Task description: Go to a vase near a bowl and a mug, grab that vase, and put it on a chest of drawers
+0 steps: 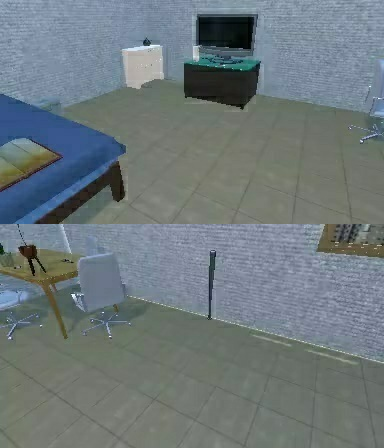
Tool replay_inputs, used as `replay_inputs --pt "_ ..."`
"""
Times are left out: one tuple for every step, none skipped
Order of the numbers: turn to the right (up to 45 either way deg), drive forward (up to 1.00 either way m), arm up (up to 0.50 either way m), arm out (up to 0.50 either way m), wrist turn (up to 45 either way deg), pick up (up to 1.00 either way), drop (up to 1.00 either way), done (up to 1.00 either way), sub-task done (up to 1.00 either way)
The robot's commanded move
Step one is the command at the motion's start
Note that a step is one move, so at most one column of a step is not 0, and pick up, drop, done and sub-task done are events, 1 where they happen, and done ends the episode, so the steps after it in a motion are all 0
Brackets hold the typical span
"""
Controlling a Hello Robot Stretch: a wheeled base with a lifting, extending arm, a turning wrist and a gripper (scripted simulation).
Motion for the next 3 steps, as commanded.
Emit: replay_inputs --pt "45.0 0.00 0.00 0.00 0.0 0.00 0.00 0.00 0.00" --pt "45.0 0.00 0.00 0.00 0.0 0.00 0.00 0.00 0.00" --pt "45.0 0.00 0.00 0.00 0.0 0.00 0.00 0.00 0.00"
